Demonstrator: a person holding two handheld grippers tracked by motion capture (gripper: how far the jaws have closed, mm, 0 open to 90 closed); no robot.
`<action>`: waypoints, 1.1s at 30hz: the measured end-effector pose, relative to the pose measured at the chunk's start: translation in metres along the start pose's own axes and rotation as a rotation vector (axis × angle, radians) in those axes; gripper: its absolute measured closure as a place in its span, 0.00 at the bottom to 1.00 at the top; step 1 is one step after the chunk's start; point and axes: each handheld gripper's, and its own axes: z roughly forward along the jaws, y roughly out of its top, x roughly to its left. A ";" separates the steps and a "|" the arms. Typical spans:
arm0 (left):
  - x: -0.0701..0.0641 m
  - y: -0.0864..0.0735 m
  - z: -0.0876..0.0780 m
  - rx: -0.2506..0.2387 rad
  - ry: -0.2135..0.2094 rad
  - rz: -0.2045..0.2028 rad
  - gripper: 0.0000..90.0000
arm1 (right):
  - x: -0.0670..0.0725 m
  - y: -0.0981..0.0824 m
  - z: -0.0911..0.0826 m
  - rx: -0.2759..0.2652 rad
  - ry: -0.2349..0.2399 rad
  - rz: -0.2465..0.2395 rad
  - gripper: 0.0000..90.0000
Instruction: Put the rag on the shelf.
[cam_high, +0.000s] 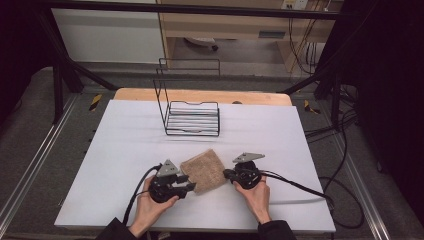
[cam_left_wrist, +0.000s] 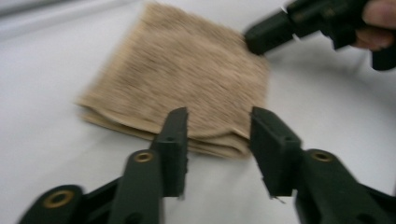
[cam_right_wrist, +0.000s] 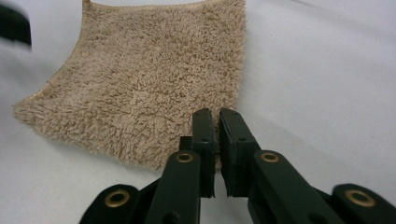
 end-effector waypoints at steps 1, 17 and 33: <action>0.008 0.005 -0.003 -0.011 0.019 -0.002 0.56 | 0.000 0.000 -0.001 -0.004 -0.002 -0.004 0.91; 0.059 0.024 0.040 0.134 0.091 -0.023 0.70 | 0.000 -0.004 -0.012 -0.033 -0.030 0.029 0.70; 0.062 0.022 0.047 0.153 0.032 -0.053 0.84 | 0.001 -0.007 0.002 -0.010 -0.021 0.074 0.77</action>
